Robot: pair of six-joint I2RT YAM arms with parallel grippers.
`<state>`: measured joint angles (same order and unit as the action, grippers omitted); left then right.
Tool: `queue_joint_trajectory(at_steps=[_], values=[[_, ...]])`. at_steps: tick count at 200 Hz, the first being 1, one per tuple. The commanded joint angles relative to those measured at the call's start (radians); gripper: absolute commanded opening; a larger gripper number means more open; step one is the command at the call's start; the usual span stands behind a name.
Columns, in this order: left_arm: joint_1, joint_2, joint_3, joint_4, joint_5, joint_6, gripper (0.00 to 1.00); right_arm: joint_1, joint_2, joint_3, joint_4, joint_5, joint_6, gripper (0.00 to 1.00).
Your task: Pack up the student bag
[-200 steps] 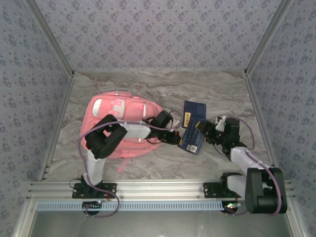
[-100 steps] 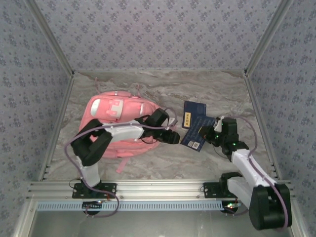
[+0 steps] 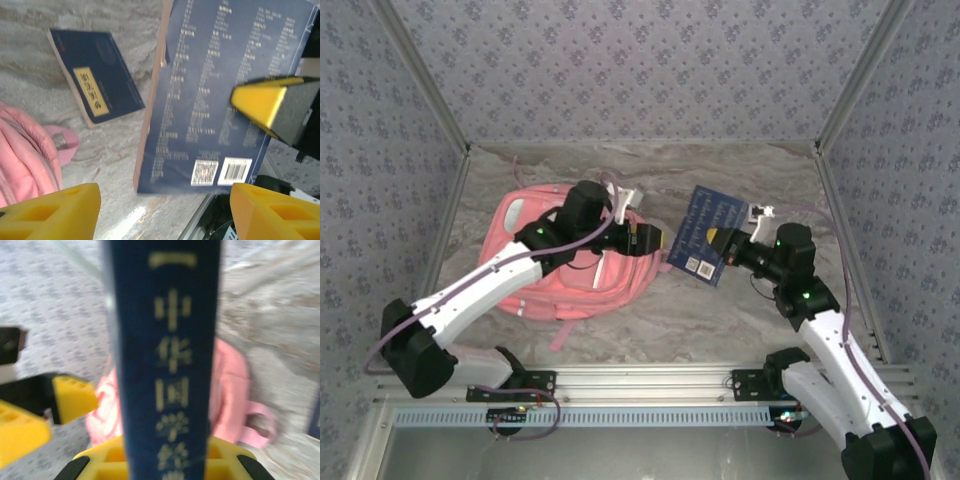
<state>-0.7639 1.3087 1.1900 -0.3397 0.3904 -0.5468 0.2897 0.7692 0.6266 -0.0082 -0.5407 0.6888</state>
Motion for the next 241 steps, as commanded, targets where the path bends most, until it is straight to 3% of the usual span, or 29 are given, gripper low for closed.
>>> queue_joint_trajectory(at_steps=[1, 40, 58, 109, 125, 140, 164, 175, 179, 193, 201, 218, 241], values=[[0.046, -0.027, 0.044, -0.079, 0.084, 0.074, 0.69, 0.051, 0.045, 0.092, 0.135, -0.136, -0.012, 0.00], [0.138, -0.086, 0.022, -0.032, 0.290, 0.106, 0.73, 0.164, 0.153, 0.217, 0.187, -0.316, -0.034, 0.00], [0.143, -0.106, 0.008, -0.024, 0.324, 0.133, 0.73, 0.196, 0.177, 0.244, 0.203, -0.361, -0.051, 0.00], [0.171, -0.172, -0.080, 0.146, 0.574, 0.108, 0.62, 0.235, 0.235, 0.269, 0.279, -0.472, -0.033, 0.00], [0.172, -0.189, -0.106, 0.217, 0.616, 0.075, 0.50, 0.238, 0.233, 0.268, 0.279, -0.465, -0.038, 0.00], [0.172, -0.200, -0.121, 0.256, 0.626, 0.050, 0.27, 0.238, 0.228, 0.267, 0.266, -0.453, -0.046, 0.00], [0.172, -0.210, -0.156, 0.349, 0.646, -0.009, 0.01, 0.236, 0.227, 0.265, 0.220, -0.436, -0.051, 0.00], [0.172, -0.210, -0.163, 0.361, 0.640, -0.014, 0.00, 0.235, 0.221, 0.259, 0.201, -0.388, -0.051, 0.00], [0.172, -0.213, -0.164, 0.365, 0.635, -0.016, 0.00, 0.230, 0.216, 0.256, 0.183, -0.362, -0.085, 0.08], [0.175, -0.220, -0.178, 0.394, 0.603, -0.037, 0.00, 0.226, 0.186, 0.237, 0.124, -0.240, -0.123, 0.49], [0.181, -0.229, -0.193, 0.430, 0.575, -0.064, 0.00, 0.226, 0.167, 0.225, 0.097, -0.126, -0.136, 0.61], [0.186, -0.258, -0.225, 0.508, 0.483, -0.132, 0.00, 0.228, 0.133, 0.168, 0.136, -0.032, -0.076, 0.68], [0.187, -0.318, -0.315, 0.654, 0.248, -0.276, 0.00, 0.232, 0.077, 0.054, 0.307, 0.067, 0.073, 0.70]])
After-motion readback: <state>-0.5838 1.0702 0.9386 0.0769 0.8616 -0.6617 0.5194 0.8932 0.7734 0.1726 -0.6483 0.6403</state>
